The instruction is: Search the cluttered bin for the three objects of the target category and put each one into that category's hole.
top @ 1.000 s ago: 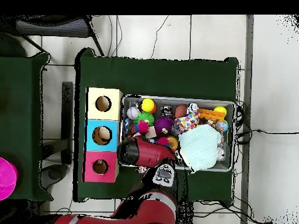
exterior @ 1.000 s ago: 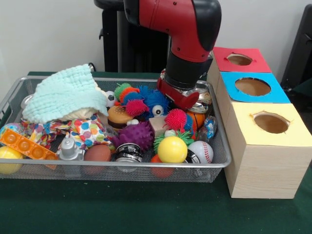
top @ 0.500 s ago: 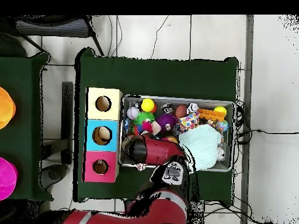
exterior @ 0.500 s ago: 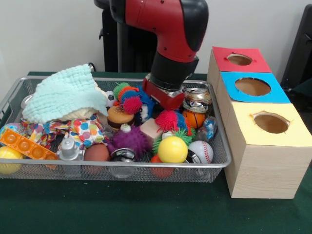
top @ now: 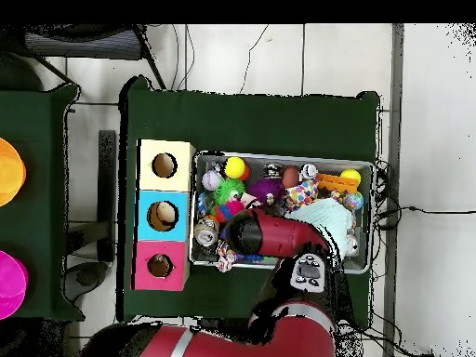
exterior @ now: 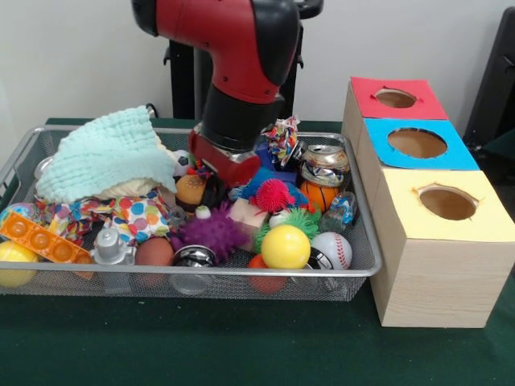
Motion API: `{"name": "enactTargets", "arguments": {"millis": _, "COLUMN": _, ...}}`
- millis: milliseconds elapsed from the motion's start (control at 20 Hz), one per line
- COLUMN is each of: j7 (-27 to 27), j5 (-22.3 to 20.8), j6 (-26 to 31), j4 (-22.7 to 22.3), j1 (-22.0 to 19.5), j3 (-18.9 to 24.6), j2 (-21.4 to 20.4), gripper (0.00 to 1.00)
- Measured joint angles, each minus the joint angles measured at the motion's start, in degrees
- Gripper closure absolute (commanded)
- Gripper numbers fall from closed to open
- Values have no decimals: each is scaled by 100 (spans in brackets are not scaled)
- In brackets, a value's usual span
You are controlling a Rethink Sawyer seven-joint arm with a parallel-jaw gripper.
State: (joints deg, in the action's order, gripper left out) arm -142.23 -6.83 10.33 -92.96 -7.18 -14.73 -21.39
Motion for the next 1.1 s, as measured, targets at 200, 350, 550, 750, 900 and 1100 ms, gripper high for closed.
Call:
{"name": "enactTargets", "arguments": {"millis": 200, "j7": 0, "j5": -200, "j6": 14, "j4": 104, "j1": -125, "j3": -1, "j2": -82, "gripper": 100}}
{"name": "enactTargets", "arguments": {"millis": 350, "j7": 0, "j5": -333, "j6": 45, "j4": 168, "j1": -154, "j3": -2, "j2": -156, "gripper": 100}}
{"name": "enactTargets", "arguments": {"millis": 550, "j7": 0, "j5": -449, "j6": 87, "j4": 264, "j1": -177, "j3": -2, "j2": -278, "gripper": 100}}
{"name": "enactTargets", "arguments": {"millis": 750, "j7": 0, "j5": -472, "j6": 235, "j4": 286, "j1": -184, "j3": -1, "j2": -481, "gripper": 100}}
{"name": "enactTargets", "arguments": {"millis": 900, "j7": 0, "j5": -472, "j6": 623, "j4": 244, "j1": -186, "j3": -1, "j2": -772, "gripper": 100}}
{"name": "enactTargets", "arguments": {"millis": 1100, "j7": 0, "j5": -473, "j6": 1283, "j4": 173, "j1": -183, "j3": -3, "j2": -1192, "gripper": 100}}
